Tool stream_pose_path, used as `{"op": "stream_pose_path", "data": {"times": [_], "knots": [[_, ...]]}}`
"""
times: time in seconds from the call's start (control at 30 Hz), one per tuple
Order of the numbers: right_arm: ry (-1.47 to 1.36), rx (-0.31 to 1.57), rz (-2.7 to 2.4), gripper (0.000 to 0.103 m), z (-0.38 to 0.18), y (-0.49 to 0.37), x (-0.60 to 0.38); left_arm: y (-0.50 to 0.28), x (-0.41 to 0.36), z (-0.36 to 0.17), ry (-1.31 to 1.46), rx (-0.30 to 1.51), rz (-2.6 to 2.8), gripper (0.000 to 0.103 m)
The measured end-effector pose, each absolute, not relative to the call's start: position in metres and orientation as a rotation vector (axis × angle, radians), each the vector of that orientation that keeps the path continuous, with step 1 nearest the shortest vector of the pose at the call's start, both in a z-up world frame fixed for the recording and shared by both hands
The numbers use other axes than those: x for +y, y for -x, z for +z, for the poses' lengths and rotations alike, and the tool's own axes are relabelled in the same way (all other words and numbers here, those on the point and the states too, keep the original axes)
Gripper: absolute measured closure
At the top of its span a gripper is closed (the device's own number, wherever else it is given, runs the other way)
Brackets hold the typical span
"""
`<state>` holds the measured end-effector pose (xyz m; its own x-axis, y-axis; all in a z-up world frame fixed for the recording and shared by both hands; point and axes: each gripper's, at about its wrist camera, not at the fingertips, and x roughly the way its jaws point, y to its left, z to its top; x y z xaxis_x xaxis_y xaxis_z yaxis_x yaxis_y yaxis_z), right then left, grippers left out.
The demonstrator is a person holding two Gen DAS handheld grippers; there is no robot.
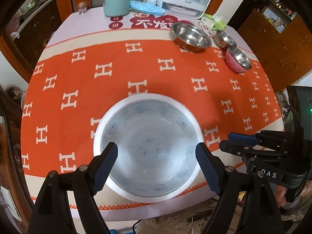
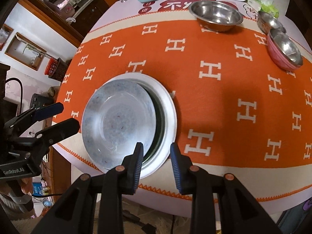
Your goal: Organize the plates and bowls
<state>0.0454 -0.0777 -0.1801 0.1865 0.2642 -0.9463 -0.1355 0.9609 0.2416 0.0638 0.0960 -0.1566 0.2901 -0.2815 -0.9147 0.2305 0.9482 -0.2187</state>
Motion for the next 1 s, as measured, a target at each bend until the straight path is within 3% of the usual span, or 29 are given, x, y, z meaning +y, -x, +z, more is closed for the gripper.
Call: {"op": "stream_pose_path", "data": {"times": [0.57, 1.0], "knots": [[-0.104, 1.169, 0.328, 0.074, -0.113, -0.063, -0.172, -0.07, 0.025, -0.103, 0.03, 1.109, -0.188, 0.018], [-0.125, 1.064, 0.292, 0.074, -0.078, -0.142, -0.248, -0.123, -0.019, -0.035, 0.009, 0.983, -0.116, 0.014]]}}
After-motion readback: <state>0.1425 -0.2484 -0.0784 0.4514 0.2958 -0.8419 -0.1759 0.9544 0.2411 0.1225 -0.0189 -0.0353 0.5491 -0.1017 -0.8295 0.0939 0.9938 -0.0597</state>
